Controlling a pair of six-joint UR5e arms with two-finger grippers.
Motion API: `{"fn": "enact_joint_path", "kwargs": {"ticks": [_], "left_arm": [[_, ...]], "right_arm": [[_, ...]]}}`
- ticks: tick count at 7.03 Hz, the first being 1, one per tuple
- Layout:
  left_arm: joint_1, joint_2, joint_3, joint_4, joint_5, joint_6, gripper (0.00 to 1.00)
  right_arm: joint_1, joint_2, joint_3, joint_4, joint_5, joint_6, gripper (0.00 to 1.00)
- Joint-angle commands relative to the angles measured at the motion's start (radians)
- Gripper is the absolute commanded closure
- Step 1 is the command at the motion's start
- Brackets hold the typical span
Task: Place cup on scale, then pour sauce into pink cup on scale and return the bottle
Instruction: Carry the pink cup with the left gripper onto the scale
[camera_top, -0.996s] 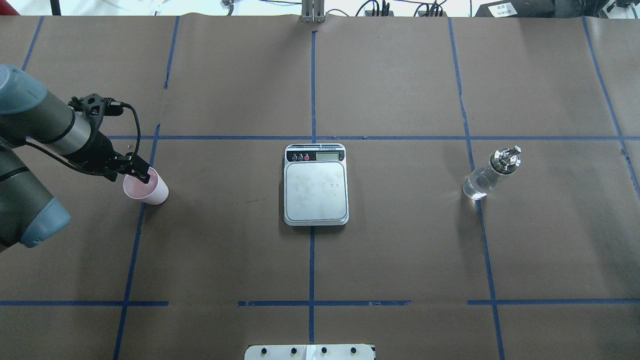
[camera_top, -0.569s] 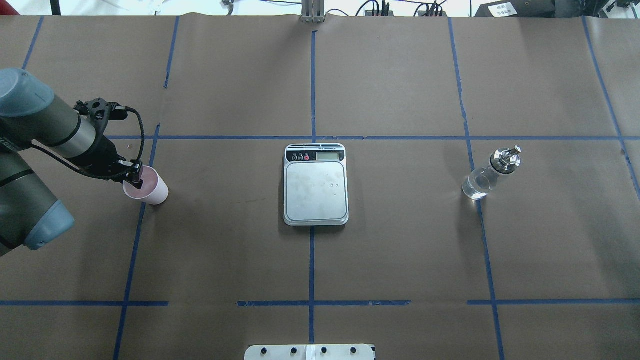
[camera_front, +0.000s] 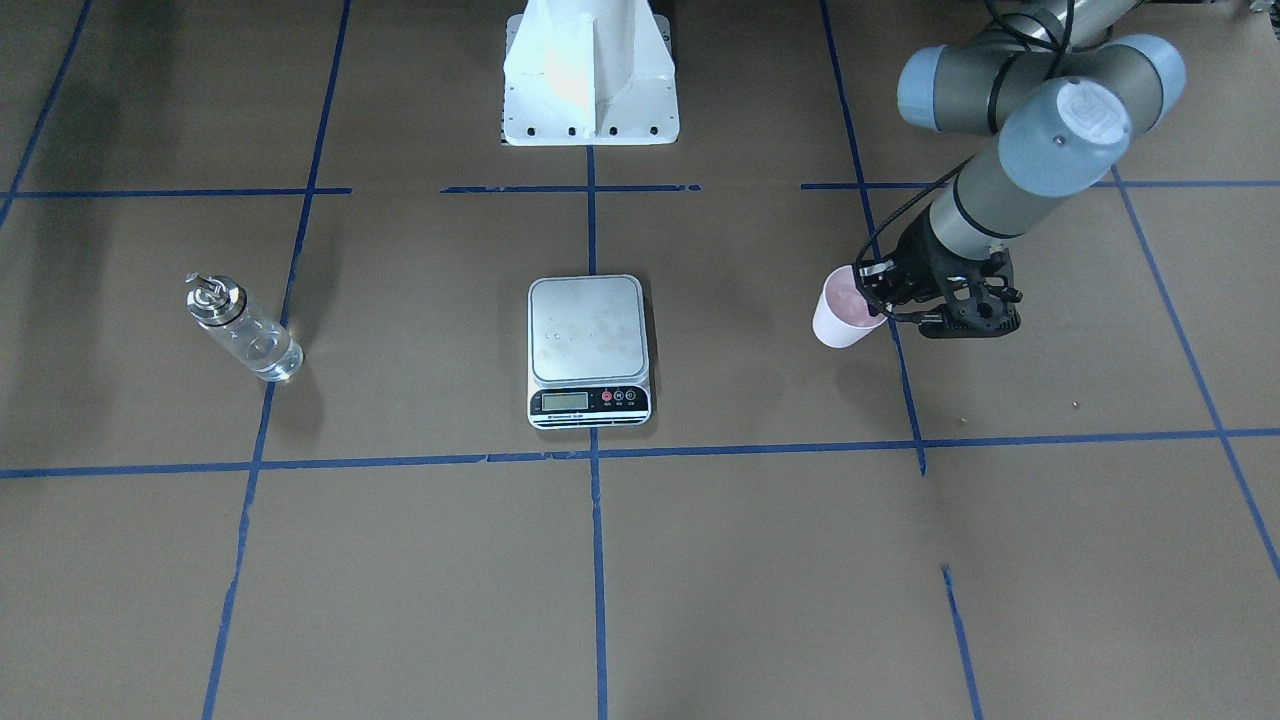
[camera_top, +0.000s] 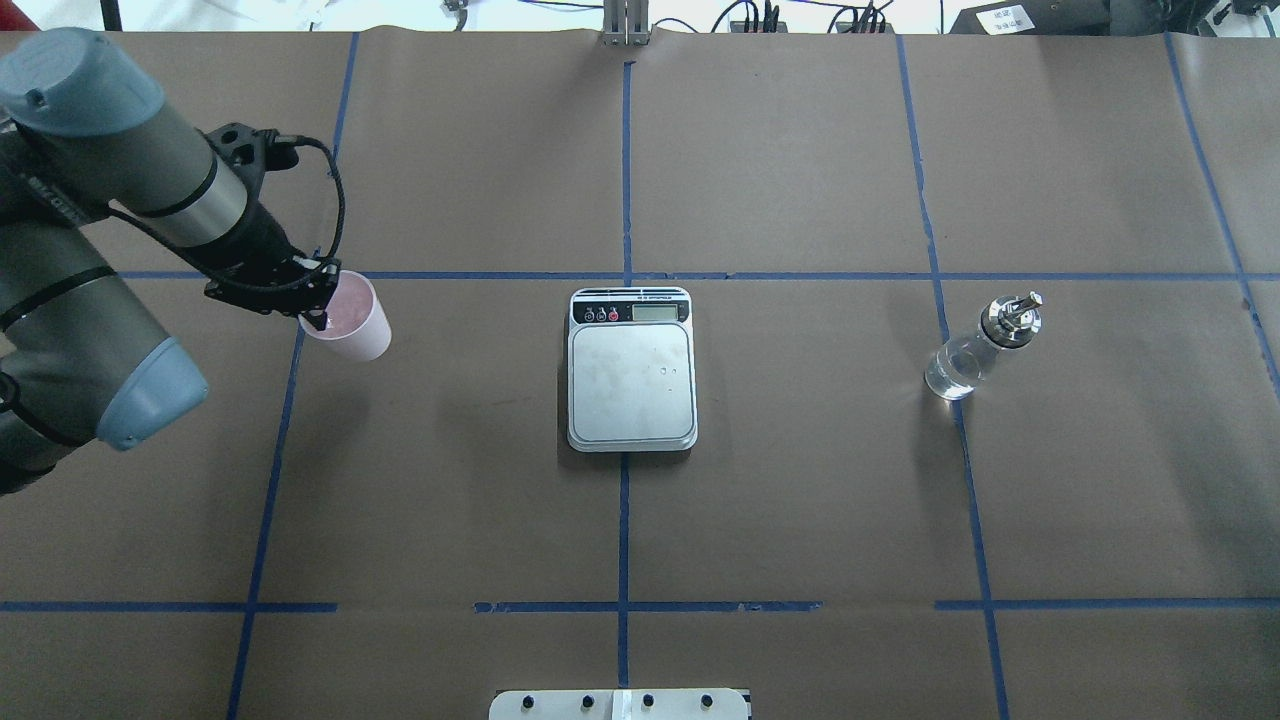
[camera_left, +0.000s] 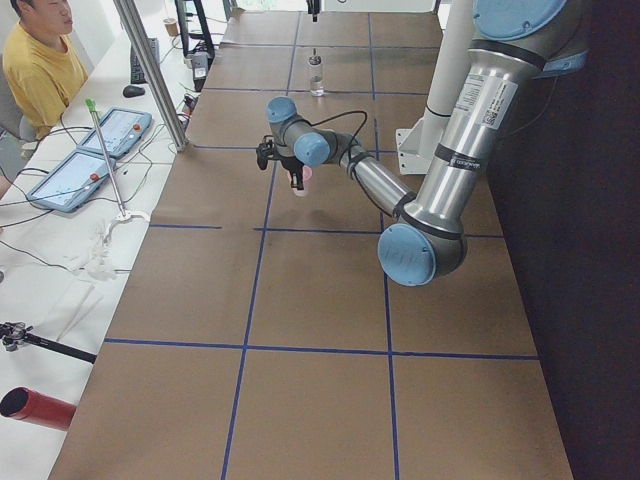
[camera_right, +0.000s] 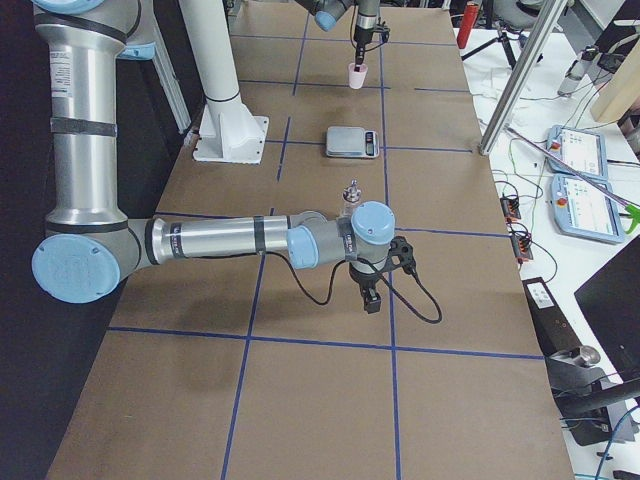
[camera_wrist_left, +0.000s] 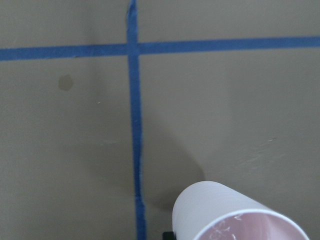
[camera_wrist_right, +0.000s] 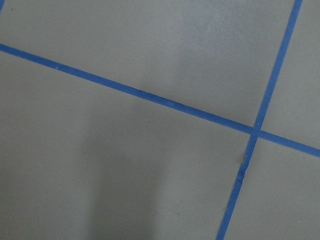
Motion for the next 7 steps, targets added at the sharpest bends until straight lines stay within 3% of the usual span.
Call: {"fn": "enact_joint_path", "kwargs": {"ticks": [1,3,5,7], "left_arm": [[0.089,-0.199,-0.010,0.043,0.081,-0.212,1.00],[0.164,-0.322,0.077,0.032,0.129,-0.274,1.00],[0.214,-0.430,0.297,-0.103,0.170,-0.341,1.00],[0.256,-0.432,0.330,-0.126,0.201,-0.341,1.00]], "right_arm": [[-0.036,-0.005,0.007,0.075,0.004,0.094,0.01],[-0.096,-0.030,0.011,0.229,0.032,0.256,0.01],[-0.160,-0.062,0.024,0.380,0.034,0.453,0.00],[-0.177,-0.070,0.025,0.406,0.032,0.465,0.00]]}}
